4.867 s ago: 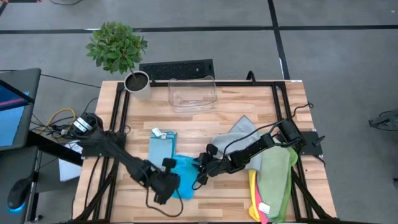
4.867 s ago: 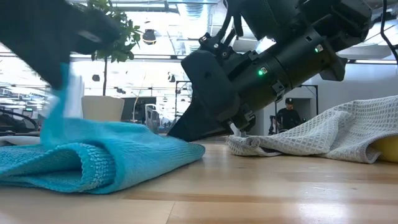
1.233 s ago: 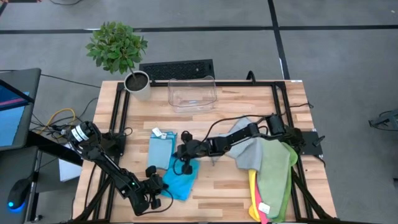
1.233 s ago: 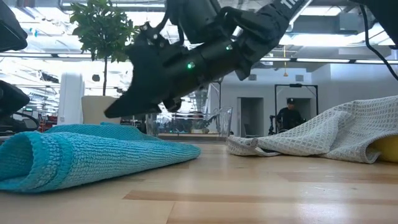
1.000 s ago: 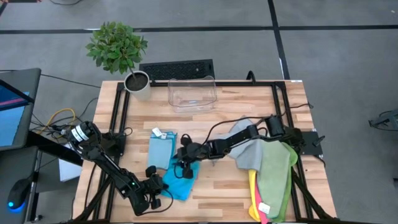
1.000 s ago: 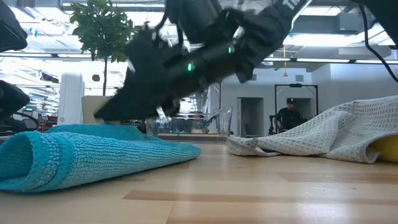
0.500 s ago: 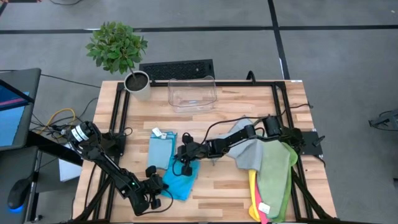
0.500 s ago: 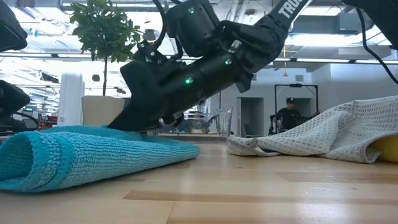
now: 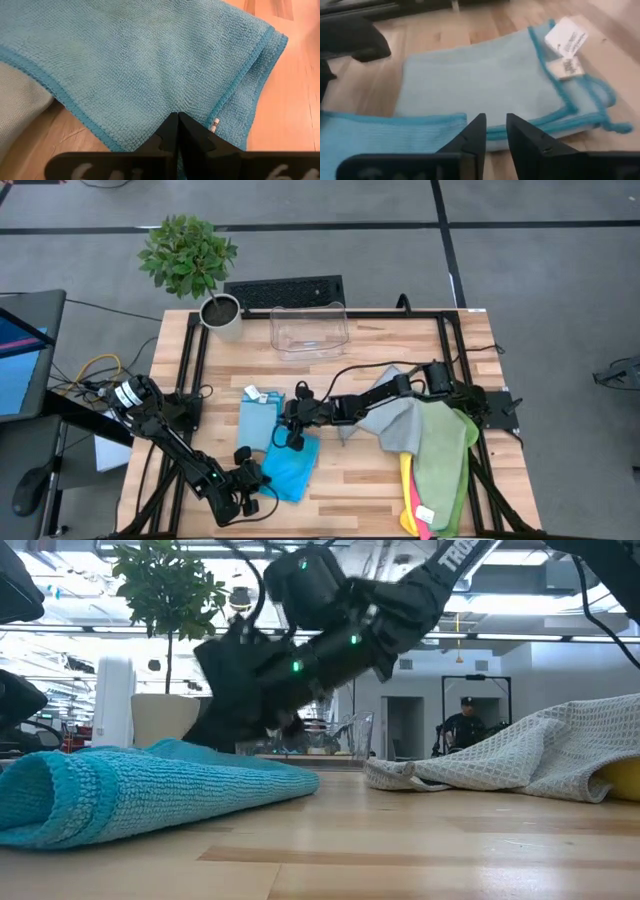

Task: Fold microfiber towels
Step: Fold the blue microfiber cloth

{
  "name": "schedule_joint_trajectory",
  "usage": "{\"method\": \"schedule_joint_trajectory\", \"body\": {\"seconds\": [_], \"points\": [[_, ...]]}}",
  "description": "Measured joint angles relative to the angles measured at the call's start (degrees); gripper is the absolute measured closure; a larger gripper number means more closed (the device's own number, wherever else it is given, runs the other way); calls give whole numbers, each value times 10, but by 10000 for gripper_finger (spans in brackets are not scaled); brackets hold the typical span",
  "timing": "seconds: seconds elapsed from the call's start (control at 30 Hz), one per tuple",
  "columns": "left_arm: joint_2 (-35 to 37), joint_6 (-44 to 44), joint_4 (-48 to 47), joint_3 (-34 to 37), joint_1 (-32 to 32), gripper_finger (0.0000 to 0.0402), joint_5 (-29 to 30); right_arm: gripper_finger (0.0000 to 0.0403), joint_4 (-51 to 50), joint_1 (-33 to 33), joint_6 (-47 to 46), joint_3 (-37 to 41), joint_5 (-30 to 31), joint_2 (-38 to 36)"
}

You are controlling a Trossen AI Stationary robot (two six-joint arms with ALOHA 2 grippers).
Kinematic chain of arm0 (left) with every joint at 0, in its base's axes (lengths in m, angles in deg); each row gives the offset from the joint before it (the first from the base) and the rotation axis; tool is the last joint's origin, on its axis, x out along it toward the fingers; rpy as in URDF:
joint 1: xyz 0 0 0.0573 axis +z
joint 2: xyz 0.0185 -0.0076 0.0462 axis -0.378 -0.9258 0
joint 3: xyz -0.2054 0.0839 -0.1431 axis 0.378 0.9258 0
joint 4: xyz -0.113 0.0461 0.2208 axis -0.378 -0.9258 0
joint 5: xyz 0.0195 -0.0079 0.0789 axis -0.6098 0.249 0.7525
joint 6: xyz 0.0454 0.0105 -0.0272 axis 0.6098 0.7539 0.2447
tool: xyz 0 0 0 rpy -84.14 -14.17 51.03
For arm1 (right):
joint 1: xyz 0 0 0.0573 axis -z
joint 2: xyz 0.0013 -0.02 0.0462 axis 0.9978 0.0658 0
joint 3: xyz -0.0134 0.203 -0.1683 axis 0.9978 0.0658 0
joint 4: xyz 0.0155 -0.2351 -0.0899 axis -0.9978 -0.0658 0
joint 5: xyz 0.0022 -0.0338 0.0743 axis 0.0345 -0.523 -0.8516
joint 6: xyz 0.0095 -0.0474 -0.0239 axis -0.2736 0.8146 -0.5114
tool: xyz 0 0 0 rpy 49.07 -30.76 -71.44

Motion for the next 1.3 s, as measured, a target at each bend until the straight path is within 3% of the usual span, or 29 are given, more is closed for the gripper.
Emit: {"method": "schedule_joint_trajectory", "body": {"seconds": [0.2, 0.47, 0.63, 0.8, 0.9, 1.3], "points": [[0, 0, 0, 0, 0, 397, 0, 302, 3, -29, 25, -1, 4, -31], [0, -14, 1, 0, 0, 397, 0, 270, -95, -66, -22, 2, -16, -45], [0, -19, 4, 0, 0, 397, 2, 259, -30, -126, -17, 50, 20, -44], [0, -13, 5, 0, 3, 397, 15, 272, 236, -188, 40, 148, 74, -42], [-1, -2, 6, 0, 11, 397, 20, 281, 324, -198, 76, 197, 74, -38], [1, 20, 6, -18, 51, 397, 2, 313, 248, -201, 41, 217, 50, -21]]}}
